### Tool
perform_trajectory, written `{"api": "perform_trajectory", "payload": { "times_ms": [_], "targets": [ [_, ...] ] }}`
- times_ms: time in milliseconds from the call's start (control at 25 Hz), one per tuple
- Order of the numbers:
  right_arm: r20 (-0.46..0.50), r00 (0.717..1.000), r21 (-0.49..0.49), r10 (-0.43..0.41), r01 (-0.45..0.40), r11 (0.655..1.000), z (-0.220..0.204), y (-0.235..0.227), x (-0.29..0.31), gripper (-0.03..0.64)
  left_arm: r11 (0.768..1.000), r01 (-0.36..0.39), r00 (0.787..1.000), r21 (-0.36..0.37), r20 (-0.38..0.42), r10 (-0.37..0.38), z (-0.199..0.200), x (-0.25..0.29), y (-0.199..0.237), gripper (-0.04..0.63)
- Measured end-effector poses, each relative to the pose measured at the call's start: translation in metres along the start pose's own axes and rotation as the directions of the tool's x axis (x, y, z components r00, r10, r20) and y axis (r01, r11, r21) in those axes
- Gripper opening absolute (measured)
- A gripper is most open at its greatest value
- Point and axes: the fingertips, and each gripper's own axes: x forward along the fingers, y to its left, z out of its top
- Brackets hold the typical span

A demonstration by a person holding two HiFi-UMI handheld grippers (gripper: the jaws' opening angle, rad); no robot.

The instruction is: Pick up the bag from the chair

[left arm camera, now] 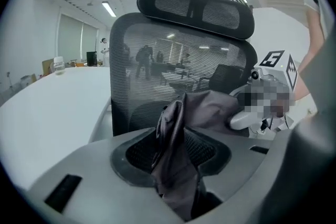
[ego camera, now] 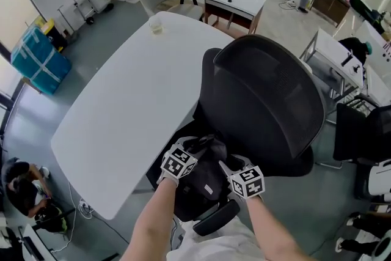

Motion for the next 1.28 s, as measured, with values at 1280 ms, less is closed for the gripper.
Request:
{"api": "perform_trajectory", "payload": {
  "times_ms": [1280],
  "targets": [
    [0.159, 0.978, -0.253, 0.138, -0.095, 0.963, 0.078, 0.106, -0.082, 0.031, 0.929, -0.209, 0.912, -0.305, 0.281, 0.298, 0.037, -0.192, -0.073, 0.047]
  ]
}}
